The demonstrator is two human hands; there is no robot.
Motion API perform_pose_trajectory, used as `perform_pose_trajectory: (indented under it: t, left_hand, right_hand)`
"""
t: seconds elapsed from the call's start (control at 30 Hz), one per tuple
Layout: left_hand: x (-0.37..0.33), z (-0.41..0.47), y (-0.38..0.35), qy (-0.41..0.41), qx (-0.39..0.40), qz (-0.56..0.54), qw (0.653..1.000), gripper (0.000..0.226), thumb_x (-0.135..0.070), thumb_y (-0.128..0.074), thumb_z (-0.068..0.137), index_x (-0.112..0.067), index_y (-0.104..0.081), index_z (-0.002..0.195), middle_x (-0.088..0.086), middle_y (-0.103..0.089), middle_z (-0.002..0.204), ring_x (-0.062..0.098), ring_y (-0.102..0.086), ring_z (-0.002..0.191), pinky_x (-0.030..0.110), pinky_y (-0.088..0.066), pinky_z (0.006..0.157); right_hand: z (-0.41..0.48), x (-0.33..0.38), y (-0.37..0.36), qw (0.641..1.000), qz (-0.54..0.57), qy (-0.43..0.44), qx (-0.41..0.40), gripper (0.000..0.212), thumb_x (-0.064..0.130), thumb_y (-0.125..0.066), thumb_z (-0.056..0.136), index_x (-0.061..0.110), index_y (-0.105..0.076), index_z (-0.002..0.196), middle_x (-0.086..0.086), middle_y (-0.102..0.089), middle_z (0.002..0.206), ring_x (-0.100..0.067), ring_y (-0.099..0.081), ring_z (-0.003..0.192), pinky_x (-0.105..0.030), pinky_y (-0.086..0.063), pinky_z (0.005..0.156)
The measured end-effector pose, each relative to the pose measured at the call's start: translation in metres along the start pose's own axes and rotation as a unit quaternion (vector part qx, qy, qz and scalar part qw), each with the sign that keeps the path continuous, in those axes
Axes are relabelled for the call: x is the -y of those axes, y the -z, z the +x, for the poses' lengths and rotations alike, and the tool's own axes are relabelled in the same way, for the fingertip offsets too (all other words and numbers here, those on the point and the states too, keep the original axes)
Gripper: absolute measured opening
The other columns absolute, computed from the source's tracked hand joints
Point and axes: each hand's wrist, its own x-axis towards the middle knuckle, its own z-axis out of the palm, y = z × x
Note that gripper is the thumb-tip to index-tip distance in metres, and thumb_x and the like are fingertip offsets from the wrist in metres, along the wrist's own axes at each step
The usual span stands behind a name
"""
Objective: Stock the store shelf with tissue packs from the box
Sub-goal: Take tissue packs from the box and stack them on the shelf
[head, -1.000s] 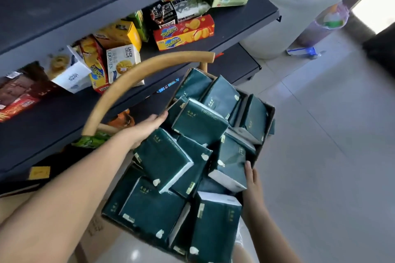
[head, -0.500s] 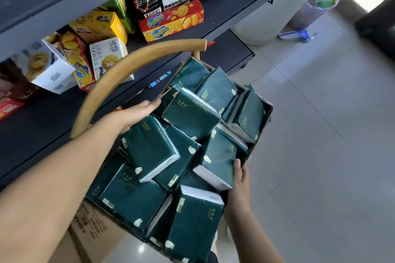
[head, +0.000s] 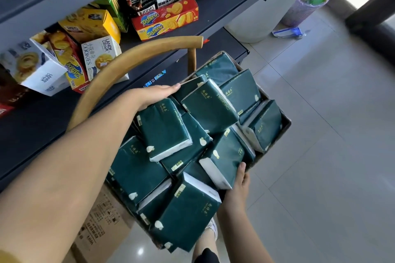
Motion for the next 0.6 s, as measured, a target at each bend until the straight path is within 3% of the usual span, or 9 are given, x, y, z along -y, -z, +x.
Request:
perform_pose_trajectory:
  t: [0.1,0.2,0.3,0.4,0.5,0.6]
  left_hand:
    - [-0.008,0.01,0.005,-0.006,0.001,0.004,1.0,0.065,-0.068,-0.028,0.09,-0.039,-0.02,0.148,-0.007,-0.007,0.159,0.02,-0.004,0.146,0.046,-0.008,0.115]
    - [-0.009,0.018,0.008,0.004,-0.019,0.009,1.0,0.07,-0.071,-0.028,0.087,-0.038,-0.018,0.148,-0.004,-0.008,0.159,0.023,-0.006,0.146,0.047,-0.008,0.115]
    - [-0.005,0.023,0.01,-0.001,-0.025,0.01,1.0,0.069,-0.072,-0.029,0.086,-0.04,-0.021,0.147,-0.005,-0.008,0.159,0.023,-0.006,0.146,0.049,-0.008,0.115]
    - [-0.002,0.027,0.011,-0.003,-0.03,0.005,1.0,0.068,-0.072,-0.028,0.087,-0.041,-0.021,0.147,-0.004,-0.007,0.159,0.023,-0.005,0.146,0.049,-0.007,0.115]
    - [-0.002,0.029,0.012,0.001,-0.053,0.005,0.999,0.066,-0.068,-0.029,0.09,-0.037,-0.021,0.148,-0.002,-0.009,0.159,0.024,-0.008,0.146,0.047,-0.01,0.115]
    - [-0.002,0.029,0.015,-0.012,-0.086,0.005,0.996,0.061,-0.06,-0.033,0.094,-0.032,-0.027,0.148,-0.001,-0.016,0.158,0.025,-0.015,0.145,0.045,-0.016,0.113]
  right_hand:
    - [0.009,0.004,-0.009,1.0,0.025,0.008,-0.006,0.022,0.049,-0.046,0.093,0.029,-0.054,0.097,0.013,-0.062,0.096,-0.007,-0.06,0.09,-0.032,-0.045,0.086]
    - [0.013,0.003,-0.014,0.999,0.036,0.024,-0.008,0.024,0.042,-0.045,0.096,0.028,-0.047,0.114,0.016,-0.057,0.102,0.007,-0.052,0.087,-0.02,-0.039,0.078]
    - [0.015,-0.002,-0.013,0.999,0.023,0.033,-0.015,0.028,0.045,-0.045,0.094,0.031,-0.045,0.118,0.023,-0.054,0.1,0.001,-0.051,0.092,-0.023,-0.035,0.088]
    - [0.018,-0.004,-0.012,0.999,0.018,0.027,-0.019,0.037,0.048,-0.049,0.091,0.026,-0.048,0.121,0.01,-0.06,0.112,-0.01,-0.055,0.102,-0.031,-0.04,0.095]
    - [0.019,-0.008,-0.012,0.999,0.026,0.016,-0.011,0.059,0.058,-0.053,0.084,0.02,-0.045,0.129,0.0,-0.058,0.125,-0.019,-0.057,0.114,-0.043,-0.042,0.104]
    - [0.016,-0.006,-0.013,1.0,0.016,0.006,-0.007,0.098,0.082,-0.057,0.058,0.023,-0.04,0.134,0.0,-0.054,0.132,-0.022,-0.054,0.119,-0.046,-0.041,0.105]
